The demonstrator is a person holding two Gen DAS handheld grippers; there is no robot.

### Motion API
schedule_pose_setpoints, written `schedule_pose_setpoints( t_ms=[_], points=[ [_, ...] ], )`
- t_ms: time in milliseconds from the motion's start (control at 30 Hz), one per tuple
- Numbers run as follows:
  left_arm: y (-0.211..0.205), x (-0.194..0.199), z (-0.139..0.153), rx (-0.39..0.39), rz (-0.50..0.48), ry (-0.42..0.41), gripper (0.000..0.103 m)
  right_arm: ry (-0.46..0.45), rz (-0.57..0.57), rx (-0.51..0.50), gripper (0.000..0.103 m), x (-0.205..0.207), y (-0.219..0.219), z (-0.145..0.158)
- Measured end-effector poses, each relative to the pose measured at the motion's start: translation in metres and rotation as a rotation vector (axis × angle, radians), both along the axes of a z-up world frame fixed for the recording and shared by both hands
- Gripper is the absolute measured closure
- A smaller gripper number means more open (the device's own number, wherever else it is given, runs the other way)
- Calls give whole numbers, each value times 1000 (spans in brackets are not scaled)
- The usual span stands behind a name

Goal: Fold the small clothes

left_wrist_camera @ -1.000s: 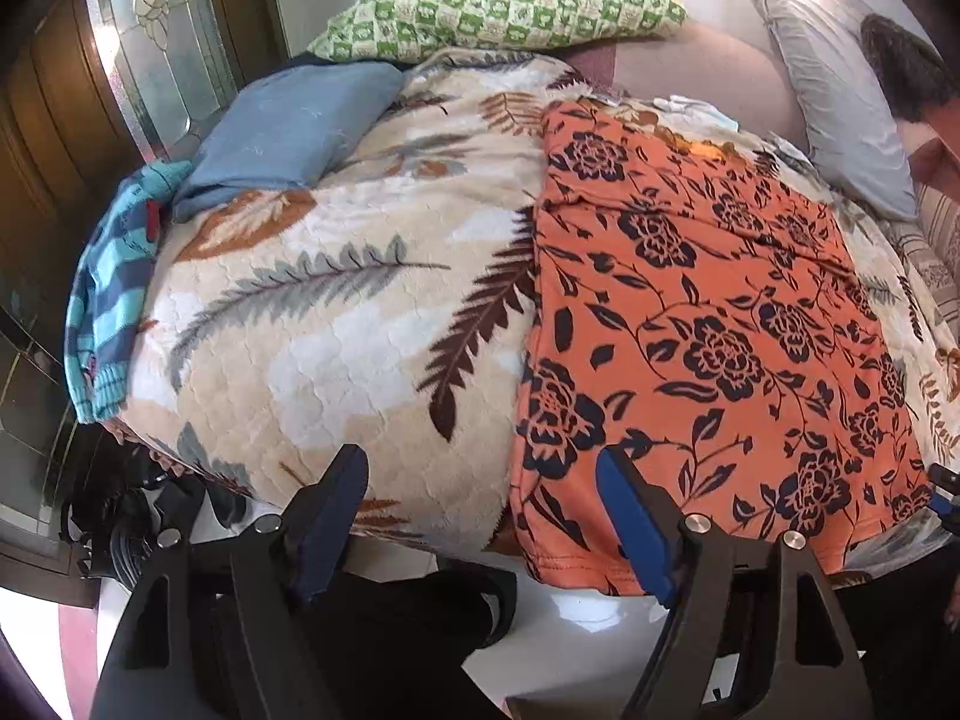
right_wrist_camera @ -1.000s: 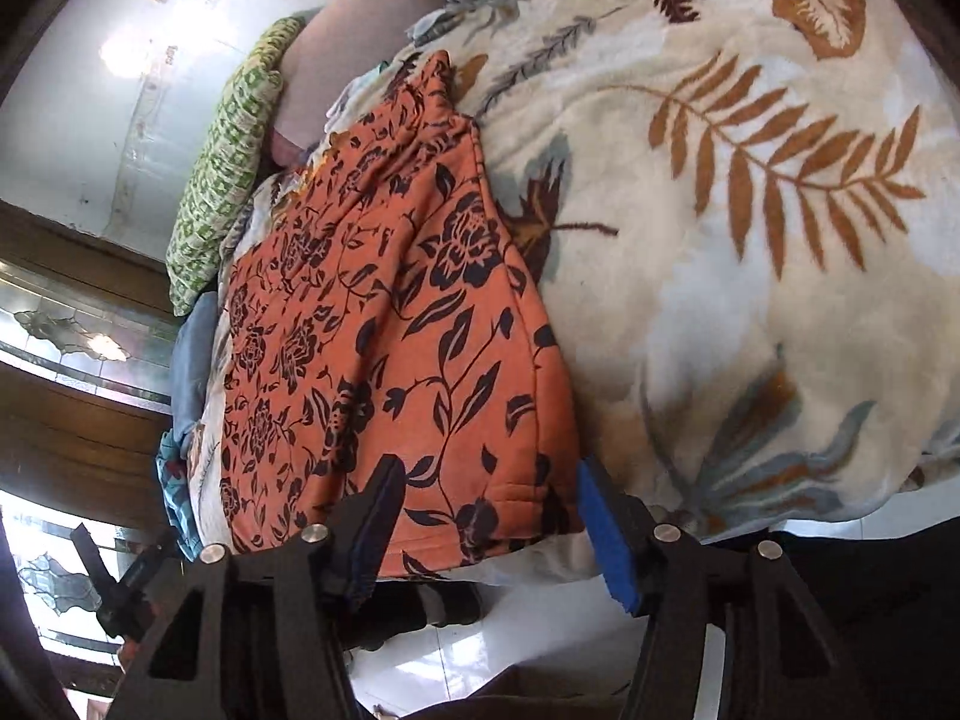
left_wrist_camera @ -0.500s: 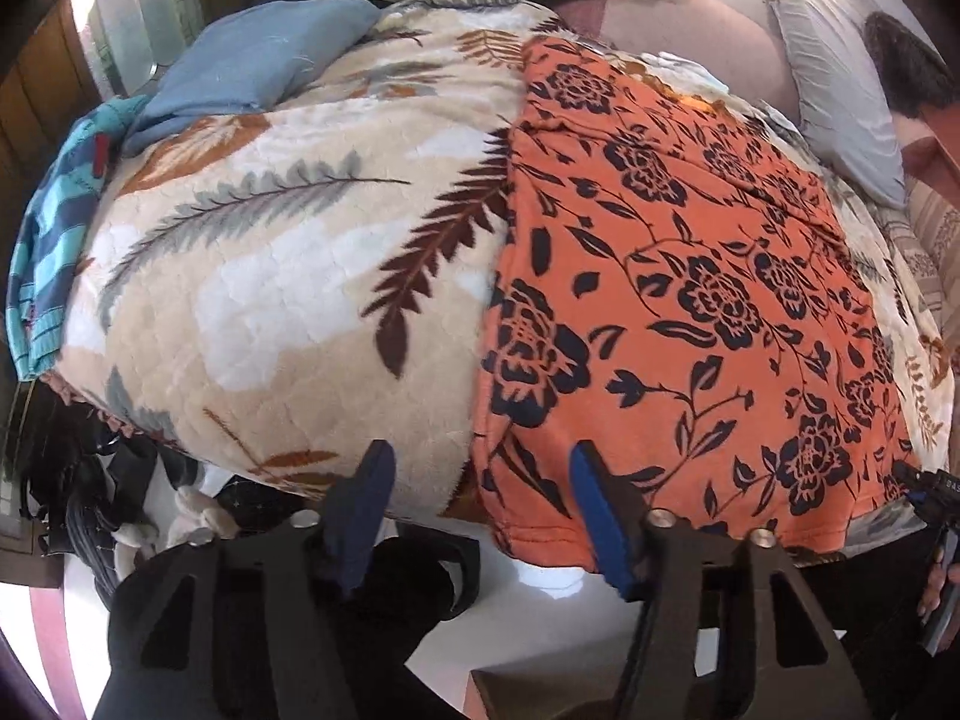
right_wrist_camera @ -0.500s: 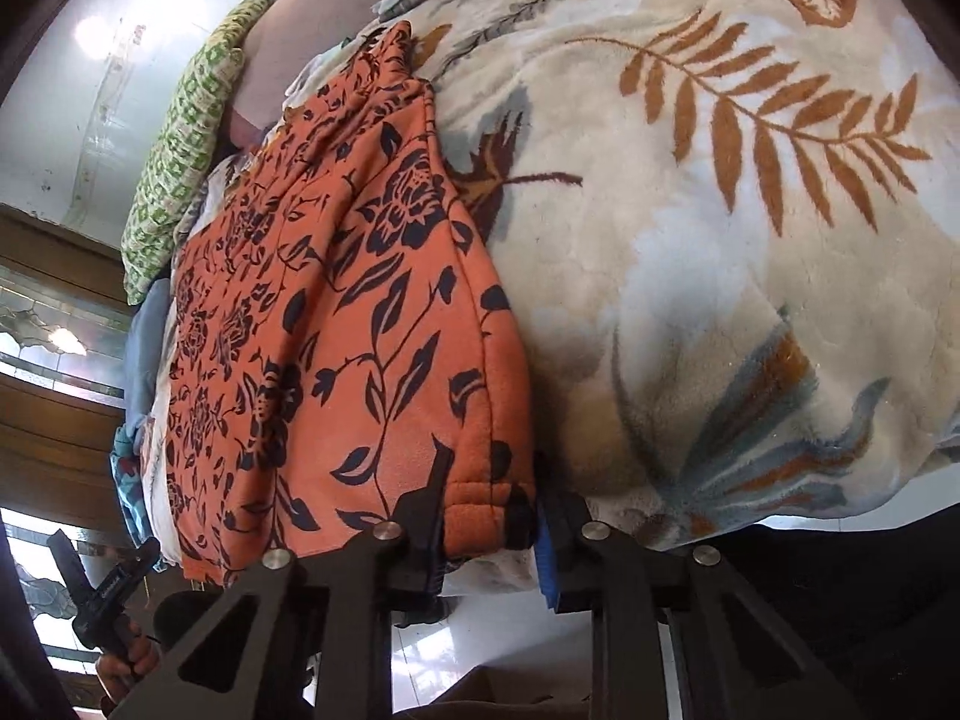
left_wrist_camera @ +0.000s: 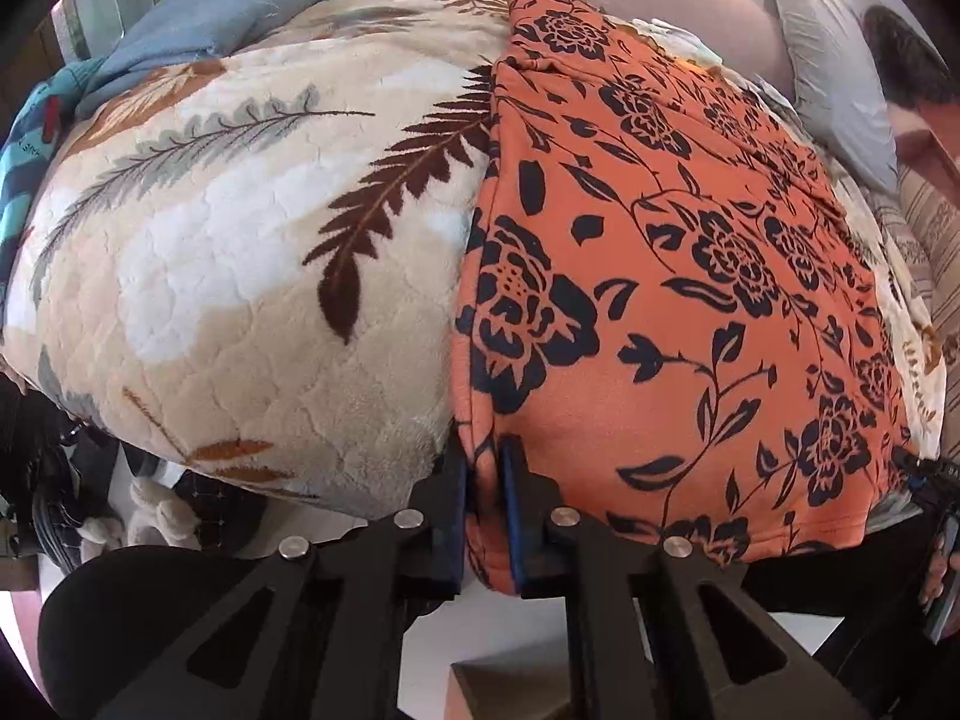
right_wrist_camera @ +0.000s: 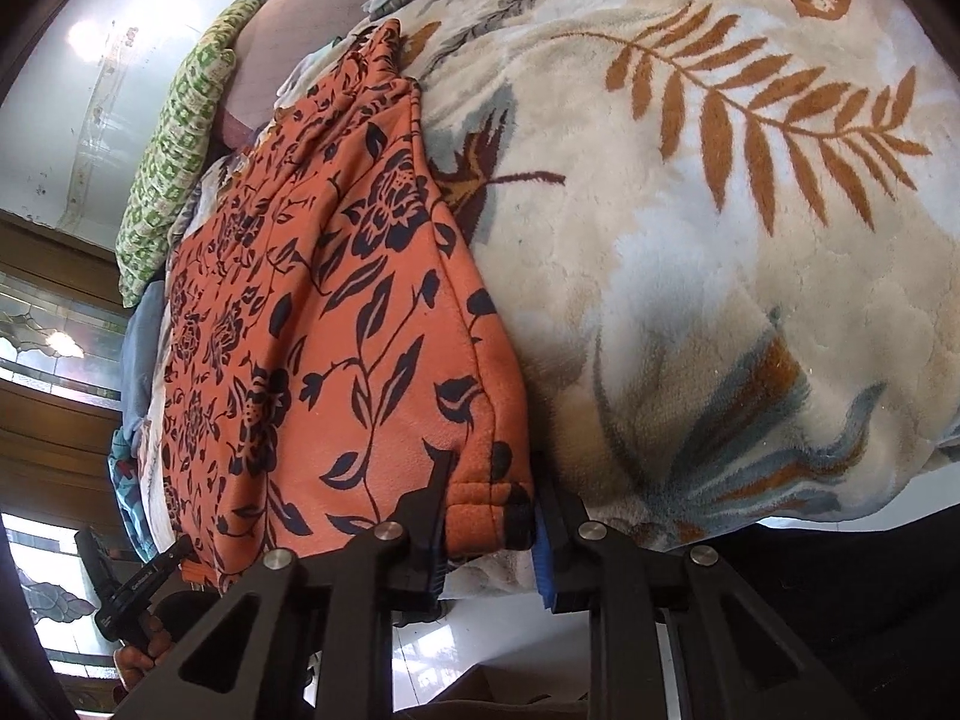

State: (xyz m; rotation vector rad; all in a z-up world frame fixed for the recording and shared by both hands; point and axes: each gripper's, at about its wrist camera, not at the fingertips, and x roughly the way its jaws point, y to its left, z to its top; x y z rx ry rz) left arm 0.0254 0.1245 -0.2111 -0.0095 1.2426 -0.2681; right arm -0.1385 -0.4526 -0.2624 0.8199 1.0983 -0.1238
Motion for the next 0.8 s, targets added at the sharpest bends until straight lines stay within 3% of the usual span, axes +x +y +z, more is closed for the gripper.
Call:
schedule_pose_setpoints(
  t_ms=[200, 233, 267, 333, 367, 400, 433, 500, 567, 600, 667, 700, 733, 800],
  points=[
    [12, -6, 14, -58, 1, 18, 93, 10, -14, 51, 77, 2, -5, -3],
    [11, -5, 17, -44, -1, 25, 81, 11, -19, 70, 77, 2, -7, -5],
    [10, -4, 19, -30, -1, 37, 55, 12, -26, 96, 76, 1, -9, -6],
    [10, -2, 19, -17, 21, 35, 32, 9, -38, 146, 69, 1, -12, -9],
    [9, -2, 18, -18, 27, 32, 32, 2, -51, 186, 64, 1, -14, -10],
    [7, 0, 16, -25, 20, 43, 32, -10, -58, 226, 44, 1, -14, -10],
    [3, 0, 14, -39, 1, 56, 32, -19, -59, 251, 33, 2, -14, -9],
    [-5, -1, 7, -47, -36, 74, 35, -6, -43, 222, 30, 8, -8, -7],
    [-12, -1, -2, -55, -58, 102, 76, -1, -2, 143, 30, 15, 2, -3],
    [-12, -2, -5, -53, -55, 104, 80, 5, 7, 106, 35, 18, 7, -2],
    [-11, -1, -5, -71, -44, 94, 88, 43, 21, 8, 54, 22, 16, 1],
    [-9, 0, -4, -85, -41, 89, 91, 52, 31, -30, 68, 22, 18, 2],
    [-6, 0, -2, -109, -39, 84, 95, 48, 21, -26, 77, 21, 16, 2],
    [1, 0, 3, -161, -43, 78, 96, 28, -16, 36, 85, 16, 7, 1]
  ],
)
